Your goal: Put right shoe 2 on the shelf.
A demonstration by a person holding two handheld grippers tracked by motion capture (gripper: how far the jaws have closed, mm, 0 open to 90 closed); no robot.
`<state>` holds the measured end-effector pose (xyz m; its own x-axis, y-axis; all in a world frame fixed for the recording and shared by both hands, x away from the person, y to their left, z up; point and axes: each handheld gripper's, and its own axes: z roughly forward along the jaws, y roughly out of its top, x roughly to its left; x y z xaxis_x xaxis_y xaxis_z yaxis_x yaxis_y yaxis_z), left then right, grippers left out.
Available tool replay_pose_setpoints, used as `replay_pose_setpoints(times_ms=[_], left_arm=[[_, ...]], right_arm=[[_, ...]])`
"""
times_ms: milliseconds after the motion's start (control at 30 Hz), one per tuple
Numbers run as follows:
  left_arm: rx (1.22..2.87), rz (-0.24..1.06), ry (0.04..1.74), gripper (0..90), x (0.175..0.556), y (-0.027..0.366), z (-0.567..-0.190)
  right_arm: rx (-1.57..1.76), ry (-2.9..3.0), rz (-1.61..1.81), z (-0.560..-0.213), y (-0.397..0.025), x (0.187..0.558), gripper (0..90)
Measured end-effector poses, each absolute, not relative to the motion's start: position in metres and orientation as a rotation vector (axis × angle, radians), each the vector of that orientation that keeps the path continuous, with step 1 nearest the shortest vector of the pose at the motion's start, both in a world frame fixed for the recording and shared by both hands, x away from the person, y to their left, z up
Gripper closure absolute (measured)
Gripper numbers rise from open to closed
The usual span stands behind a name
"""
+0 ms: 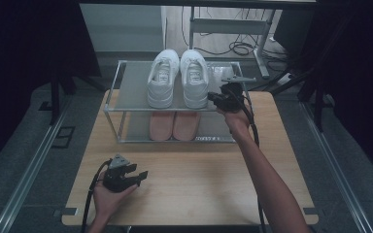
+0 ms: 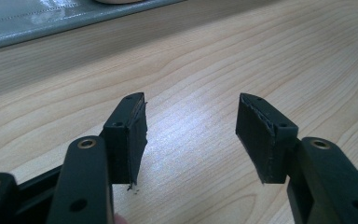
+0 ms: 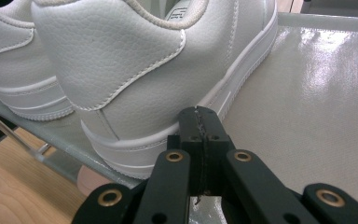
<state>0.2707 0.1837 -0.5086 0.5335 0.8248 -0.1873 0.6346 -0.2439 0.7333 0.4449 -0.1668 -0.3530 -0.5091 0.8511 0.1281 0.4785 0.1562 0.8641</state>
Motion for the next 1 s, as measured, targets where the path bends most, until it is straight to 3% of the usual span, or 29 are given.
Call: replay_pose_setpoints(times_ms=[533,1000], left_arm=[[1.976,0.306,1.178,43.7,0.271,0.184,-0.508],[1.963,0.294,1.181,43.7,0.273,0.184,-0.507]], right_arm=[[1.199,2.097,1.362,-0.352,-0.143,0.440,89.4],[1.179,2.087,1.387,-0.351,-0.149,0.437,89.1]])
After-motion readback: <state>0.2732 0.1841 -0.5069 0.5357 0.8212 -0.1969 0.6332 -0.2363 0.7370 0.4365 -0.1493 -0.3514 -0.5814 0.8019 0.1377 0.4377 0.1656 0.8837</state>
